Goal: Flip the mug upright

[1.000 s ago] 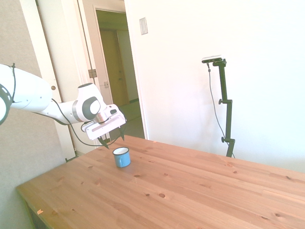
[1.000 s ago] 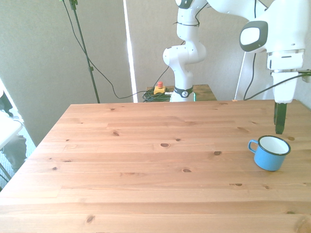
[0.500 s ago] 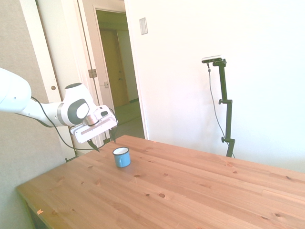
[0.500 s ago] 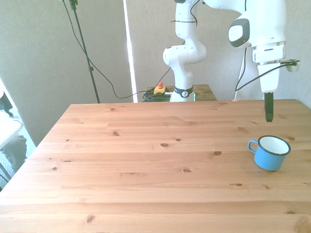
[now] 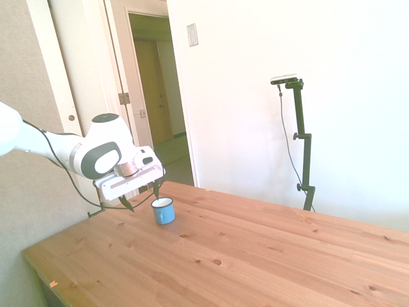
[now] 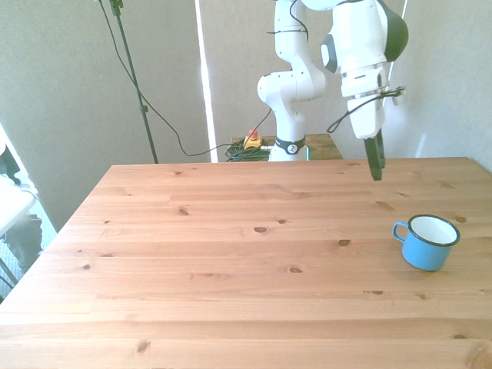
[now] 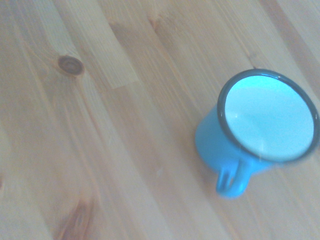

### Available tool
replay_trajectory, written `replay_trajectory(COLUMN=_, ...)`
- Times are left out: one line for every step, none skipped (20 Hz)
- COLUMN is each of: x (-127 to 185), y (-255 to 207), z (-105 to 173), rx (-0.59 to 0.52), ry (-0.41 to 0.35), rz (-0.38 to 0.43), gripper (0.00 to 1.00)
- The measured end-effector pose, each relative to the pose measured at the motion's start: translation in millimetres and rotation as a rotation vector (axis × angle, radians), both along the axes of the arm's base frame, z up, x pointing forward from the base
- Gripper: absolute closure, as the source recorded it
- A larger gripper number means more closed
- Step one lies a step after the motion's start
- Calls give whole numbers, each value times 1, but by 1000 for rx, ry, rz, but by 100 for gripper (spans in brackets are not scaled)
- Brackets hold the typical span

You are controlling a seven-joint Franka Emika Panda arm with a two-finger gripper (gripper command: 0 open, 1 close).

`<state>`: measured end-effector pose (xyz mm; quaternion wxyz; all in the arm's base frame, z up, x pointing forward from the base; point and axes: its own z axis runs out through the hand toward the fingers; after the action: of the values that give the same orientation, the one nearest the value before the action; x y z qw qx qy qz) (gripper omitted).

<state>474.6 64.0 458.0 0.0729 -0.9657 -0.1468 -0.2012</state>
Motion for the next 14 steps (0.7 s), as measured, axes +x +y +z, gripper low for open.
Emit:
replay_trajectory(x=-11, y=-8, z=-3, rx=2, ry=0, rz=4, gripper=0)
replay_trajectory(x=-22, y=-14, z=-6, rx=3, ry=0, rz=8, gripper=0)
replay_trajectory(x=-31, y=-17, z=-10, rx=3, ry=1, rz=12, gripper=0)
replay_trajectory(x=-38, y=-19, z=-15, rx=4, ry=2, rz=17, gripper=0)
replay_trajectory(x=-45, y=-18, z=-20, rx=5, ry=6, rz=23, gripper=0)
replay_trajectory(x=-52, y=-13, z=-28, rx=6, ry=8, rz=35, gripper=0)
replay_trajectory(x=-52, y=-13, z=-28, rx=8, ry=8, rz=35, gripper=0)
replay_trajectory(x=-52, y=-13, z=-28, rx=10, ry=8, rz=35, gripper=0)
replay_trajectory(x=-52, y=-14, z=-28, rx=12, ry=9, rz=37, gripper=0)
replay_trajectory(x=-55, y=-14, z=-30, rx=12, ry=12, rz=41, gripper=0)
replay_trajectory(x=-59, y=-13, z=-33, rx=12, ry=14, rz=45, gripper=0)
replay_trajectory(x=-65, y=-13, z=-36, rx=11, ry=12, rz=48, gripper=0)
replay_trajectory(x=-73, y=-14, z=-40, rx=10, ry=10, rz=54, gripper=0)
replay_trajectory(x=-83, y=-16, z=-44, rx=12, ry=8, rz=58, gripper=0)
